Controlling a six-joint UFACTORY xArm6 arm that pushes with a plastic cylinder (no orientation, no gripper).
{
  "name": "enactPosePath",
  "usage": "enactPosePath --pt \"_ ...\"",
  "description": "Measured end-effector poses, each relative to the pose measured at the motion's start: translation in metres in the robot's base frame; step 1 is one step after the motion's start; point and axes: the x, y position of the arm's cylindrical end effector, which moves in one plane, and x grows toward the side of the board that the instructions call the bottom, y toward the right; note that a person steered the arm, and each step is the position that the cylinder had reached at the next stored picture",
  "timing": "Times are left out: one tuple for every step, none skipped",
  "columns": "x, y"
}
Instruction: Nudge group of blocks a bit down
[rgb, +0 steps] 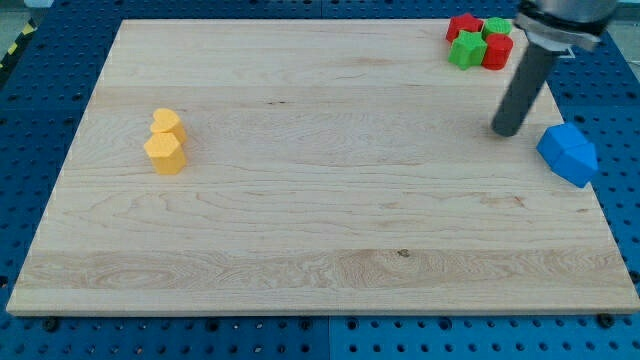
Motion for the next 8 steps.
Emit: enactPosePath --pt "0.000 -0.029" --pt "0.000 -0.030" --pt "-0.024 -0.058" --pt "-0.049 -0.066" --pt "-0.055 -0.033" --pt "-0.054 0.025" --pt "-0.064 0.098" --pt "-0.118 0.146"
